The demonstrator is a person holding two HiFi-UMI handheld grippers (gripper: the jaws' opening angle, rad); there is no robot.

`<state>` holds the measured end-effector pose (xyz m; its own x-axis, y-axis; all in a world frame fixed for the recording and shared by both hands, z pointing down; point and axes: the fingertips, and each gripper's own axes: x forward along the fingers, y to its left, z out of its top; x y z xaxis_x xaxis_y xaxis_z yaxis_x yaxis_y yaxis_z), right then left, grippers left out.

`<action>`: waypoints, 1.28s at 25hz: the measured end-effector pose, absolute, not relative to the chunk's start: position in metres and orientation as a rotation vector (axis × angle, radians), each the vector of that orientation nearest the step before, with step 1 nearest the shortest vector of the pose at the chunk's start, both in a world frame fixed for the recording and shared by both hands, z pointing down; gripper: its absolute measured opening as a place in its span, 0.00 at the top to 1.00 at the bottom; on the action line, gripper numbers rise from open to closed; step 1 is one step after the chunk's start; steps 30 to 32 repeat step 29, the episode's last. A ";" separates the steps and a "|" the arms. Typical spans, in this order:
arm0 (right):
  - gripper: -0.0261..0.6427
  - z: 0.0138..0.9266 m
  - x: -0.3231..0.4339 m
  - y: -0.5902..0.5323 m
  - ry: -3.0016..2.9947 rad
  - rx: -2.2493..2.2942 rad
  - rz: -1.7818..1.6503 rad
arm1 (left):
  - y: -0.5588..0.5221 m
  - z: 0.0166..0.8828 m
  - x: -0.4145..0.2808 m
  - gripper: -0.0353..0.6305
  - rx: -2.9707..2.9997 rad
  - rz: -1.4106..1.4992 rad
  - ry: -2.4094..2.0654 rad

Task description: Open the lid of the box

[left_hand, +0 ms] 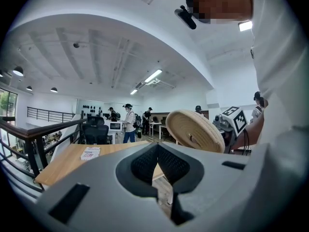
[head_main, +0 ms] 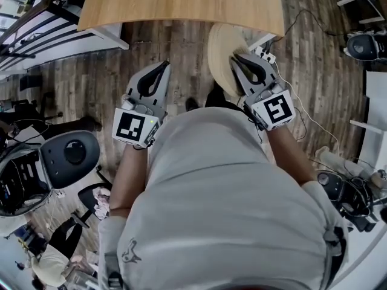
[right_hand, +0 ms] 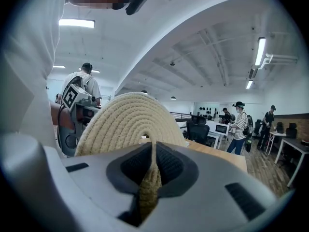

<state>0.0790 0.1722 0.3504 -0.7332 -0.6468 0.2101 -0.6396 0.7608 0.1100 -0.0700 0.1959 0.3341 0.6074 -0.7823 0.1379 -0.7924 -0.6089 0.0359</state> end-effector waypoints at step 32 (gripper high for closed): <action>0.91 0.340 0.090 0.202 -2.668 1.050 -0.062 | 0.220 0.321 -0.068 0.94 2.766 0.091 -1.289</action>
